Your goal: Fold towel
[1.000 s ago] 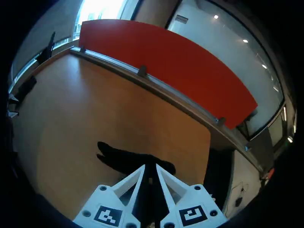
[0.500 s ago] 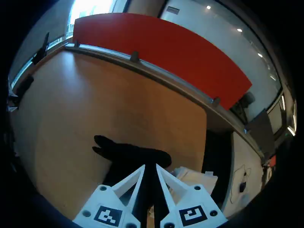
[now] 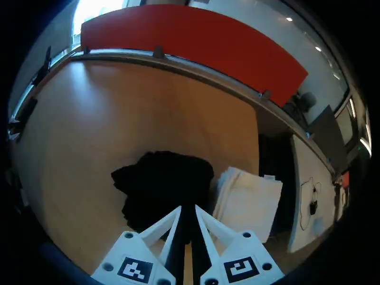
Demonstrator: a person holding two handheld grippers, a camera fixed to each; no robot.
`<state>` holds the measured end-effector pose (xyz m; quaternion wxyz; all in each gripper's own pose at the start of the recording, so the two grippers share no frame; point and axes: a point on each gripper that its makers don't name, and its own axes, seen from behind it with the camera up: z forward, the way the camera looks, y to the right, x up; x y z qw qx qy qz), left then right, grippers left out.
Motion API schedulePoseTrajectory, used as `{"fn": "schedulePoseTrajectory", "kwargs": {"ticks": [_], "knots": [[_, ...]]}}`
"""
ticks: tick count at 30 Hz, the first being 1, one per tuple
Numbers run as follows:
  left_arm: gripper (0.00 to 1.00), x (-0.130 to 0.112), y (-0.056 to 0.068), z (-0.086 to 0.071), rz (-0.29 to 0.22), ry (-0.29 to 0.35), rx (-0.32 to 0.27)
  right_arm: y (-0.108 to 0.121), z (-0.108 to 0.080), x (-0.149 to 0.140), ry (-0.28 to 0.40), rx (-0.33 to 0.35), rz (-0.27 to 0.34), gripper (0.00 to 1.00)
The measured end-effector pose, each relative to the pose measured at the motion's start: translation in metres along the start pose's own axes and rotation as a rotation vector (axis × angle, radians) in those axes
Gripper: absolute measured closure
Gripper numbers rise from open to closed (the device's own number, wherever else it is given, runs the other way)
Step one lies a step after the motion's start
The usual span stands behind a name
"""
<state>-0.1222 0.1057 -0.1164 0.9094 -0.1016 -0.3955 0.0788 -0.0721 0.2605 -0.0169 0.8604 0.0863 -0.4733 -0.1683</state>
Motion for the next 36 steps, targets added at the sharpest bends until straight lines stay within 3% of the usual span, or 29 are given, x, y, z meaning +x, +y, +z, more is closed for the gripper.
{"fn": "schedulePoseTrajectory", "kwargs": {"ticks": [13,36], "knots": [[0.00,-0.004,-0.003,-0.004,0.003,-0.005,0.006,-0.005,0.002,-0.036,-0.055,0.015,0.027,0.95],[0.00,-0.008,-0.006,-0.007,0.007,-0.012,0.013,0.004,0.015,-0.059,-0.116,-0.009,0.077,0.95]]}}
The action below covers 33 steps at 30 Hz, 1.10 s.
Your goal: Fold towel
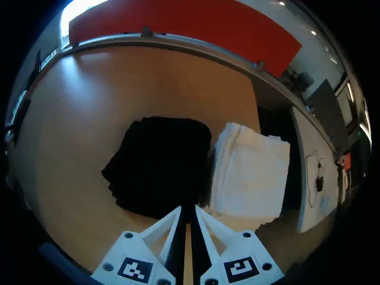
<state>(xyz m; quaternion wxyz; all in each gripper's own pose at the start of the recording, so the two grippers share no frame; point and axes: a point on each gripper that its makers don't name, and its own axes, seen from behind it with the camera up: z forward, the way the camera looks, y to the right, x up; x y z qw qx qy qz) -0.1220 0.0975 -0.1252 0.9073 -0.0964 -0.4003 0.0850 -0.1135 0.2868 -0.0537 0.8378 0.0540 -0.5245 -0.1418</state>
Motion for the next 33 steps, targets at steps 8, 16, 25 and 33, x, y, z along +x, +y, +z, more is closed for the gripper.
{"fn": "schedulePoseTrajectory", "kwargs": {"ticks": [8,16,25,33], "knots": [[0.00,-0.001,-0.002,0.000,0.001,-0.004,0.003,0.003,0.004,-0.003,-0.011,-0.005,0.015,0.95],[0.00,0.000,-0.002,0.001,0.003,-0.006,0.002,0.001,0.007,-0.006,-0.020,-0.008,0.013,0.95],[0.00,0.001,0.000,0.002,0.006,-0.008,0.001,-0.001,0.011,-0.011,-0.026,-0.014,0.022,0.93],[0.00,0.002,0.000,0.003,0.010,-0.009,0.000,0.003,0.011,-0.013,-0.026,-0.032,0.027,0.86]]}}
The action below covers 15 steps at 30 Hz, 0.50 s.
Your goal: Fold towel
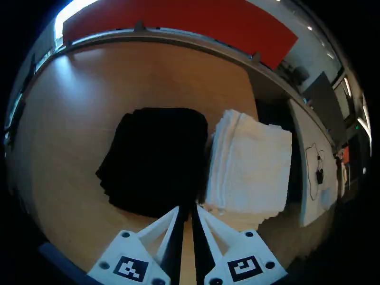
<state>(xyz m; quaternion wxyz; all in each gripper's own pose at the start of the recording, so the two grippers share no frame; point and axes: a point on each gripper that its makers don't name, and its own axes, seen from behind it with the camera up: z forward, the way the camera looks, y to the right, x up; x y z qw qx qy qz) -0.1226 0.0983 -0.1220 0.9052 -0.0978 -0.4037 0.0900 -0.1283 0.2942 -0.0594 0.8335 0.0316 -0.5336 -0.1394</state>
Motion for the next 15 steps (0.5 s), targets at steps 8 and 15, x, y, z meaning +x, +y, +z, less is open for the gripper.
{"fn": "schedulePoseTrajectory", "kwargs": {"ticks": [8,15], "knots": [[0.00,0.001,0.000,0.001,-0.001,0.002,-0.002,0.005,-0.004,0.001,0.008,-0.029,0.004,0.66],[0.00,0.002,0.000,0.001,0.000,0.005,-0.004,0.012,-0.008,0.005,0.028,-0.067,0.002,0.42]]}}
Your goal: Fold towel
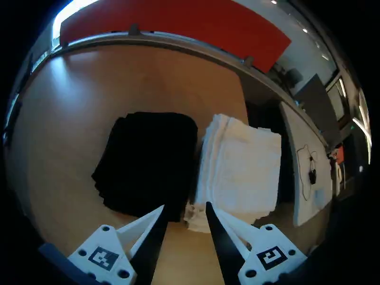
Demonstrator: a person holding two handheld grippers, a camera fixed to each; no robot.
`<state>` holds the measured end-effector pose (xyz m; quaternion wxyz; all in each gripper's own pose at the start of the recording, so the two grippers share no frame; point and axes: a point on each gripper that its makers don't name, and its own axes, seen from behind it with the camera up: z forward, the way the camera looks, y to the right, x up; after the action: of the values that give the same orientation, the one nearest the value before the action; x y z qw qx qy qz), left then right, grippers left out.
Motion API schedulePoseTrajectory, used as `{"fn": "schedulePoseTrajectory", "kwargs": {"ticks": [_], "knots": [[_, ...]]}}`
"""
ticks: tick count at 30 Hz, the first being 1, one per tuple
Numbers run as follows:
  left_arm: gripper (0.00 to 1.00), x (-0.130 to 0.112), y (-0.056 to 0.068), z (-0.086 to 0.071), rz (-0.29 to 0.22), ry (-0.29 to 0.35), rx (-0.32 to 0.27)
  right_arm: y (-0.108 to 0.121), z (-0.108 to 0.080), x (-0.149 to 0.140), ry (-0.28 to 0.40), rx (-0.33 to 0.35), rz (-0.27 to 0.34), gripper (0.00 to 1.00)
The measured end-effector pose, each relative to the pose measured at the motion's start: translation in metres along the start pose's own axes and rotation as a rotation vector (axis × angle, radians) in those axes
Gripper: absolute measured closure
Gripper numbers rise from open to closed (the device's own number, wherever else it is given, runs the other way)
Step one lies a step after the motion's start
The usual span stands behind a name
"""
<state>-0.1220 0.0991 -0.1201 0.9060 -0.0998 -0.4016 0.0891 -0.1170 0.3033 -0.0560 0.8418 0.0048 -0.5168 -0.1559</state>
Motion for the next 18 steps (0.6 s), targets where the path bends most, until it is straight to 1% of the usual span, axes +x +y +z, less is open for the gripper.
{"fn": "schedulePoseTrajectory", "kwargs": {"ticks": [9,18], "knots": [[0.00,0.000,-0.001,-0.001,0.000,0.004,0.001,0.005,-0.004,0.001,0.003,-0.020,0.001,0.42],[0.00,0.002,-0.002,-0.002,0.000,0.008,-0.003,0.014,-0.010,-0.003,0.002,-0.046,0.004,0.42]]}}
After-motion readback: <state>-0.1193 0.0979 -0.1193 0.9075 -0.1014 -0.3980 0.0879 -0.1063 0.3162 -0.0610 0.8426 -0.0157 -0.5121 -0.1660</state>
